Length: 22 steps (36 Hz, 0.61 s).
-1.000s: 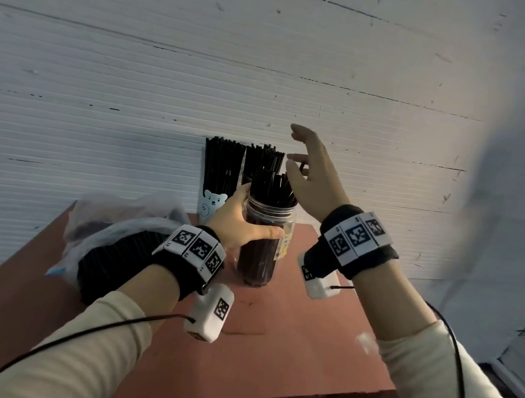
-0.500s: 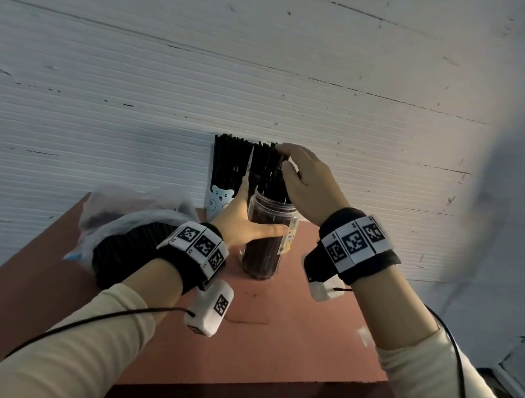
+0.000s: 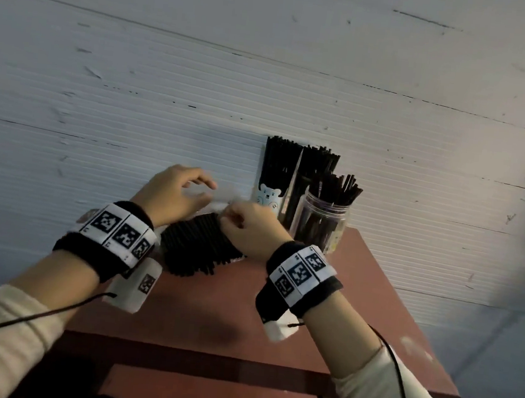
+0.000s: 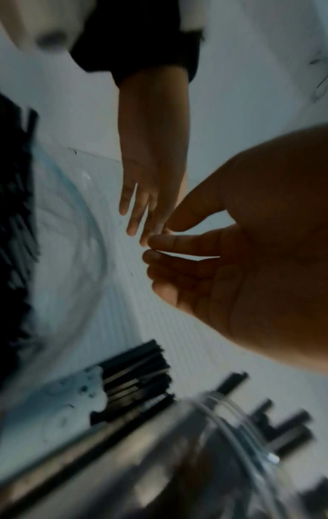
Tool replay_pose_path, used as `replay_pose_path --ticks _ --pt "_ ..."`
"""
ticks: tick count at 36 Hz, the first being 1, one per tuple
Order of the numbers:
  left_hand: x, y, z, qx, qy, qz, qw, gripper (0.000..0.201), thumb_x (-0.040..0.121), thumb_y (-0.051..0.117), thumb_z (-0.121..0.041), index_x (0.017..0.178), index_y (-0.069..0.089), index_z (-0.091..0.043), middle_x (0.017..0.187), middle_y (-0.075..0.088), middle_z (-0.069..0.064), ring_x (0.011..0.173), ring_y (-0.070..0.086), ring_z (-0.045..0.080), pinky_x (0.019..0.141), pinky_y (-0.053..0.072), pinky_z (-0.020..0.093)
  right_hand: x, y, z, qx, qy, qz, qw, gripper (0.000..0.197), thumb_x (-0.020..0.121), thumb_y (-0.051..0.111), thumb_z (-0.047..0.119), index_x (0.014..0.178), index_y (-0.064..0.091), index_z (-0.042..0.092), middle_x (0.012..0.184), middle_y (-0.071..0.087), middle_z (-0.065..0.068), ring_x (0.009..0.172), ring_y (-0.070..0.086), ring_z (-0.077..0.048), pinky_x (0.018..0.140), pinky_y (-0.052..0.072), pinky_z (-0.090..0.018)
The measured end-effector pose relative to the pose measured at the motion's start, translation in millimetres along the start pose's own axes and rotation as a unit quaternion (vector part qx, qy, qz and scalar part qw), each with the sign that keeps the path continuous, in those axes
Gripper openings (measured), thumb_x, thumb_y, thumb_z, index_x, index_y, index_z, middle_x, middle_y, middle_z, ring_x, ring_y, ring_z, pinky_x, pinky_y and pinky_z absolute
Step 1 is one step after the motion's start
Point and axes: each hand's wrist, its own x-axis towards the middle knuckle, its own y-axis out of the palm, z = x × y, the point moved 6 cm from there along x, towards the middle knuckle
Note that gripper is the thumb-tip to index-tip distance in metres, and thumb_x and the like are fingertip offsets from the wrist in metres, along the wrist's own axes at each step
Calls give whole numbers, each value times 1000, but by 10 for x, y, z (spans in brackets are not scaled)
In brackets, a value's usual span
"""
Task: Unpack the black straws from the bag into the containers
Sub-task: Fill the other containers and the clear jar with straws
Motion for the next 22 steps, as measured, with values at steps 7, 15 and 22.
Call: replay_pose_path --ticks 7,15,22 --pt "-101 76 287 -28 -31 163 986 28 87 67 -19 104 69 -42 138 55 -9 132 44 13 113 34 38 121 432 128 -110 60 175 977 36 102 37 30 118 64 11 116 64 -8 109 57 -22 80 37 -23" --pt "-96 138 293 8 -38 143 989 50 87 53 -3 111 65 -45 138 56 -5 116 61 22 100 48 43 224 565 172 -144 74 166 973 52 98 50 30 147 34 21 146 45 -4 133 43 -21 111 30 -34" --pt "-59 116 322 -2 -60 94 994 55 84 50 2 118 64 -39 131 61 -1 101 66 22 88 55 44 311 702 139 -109 110 194 969 51 94 54 25 143 39 21 137 52 -10 123 50 -29 104 40 -39"
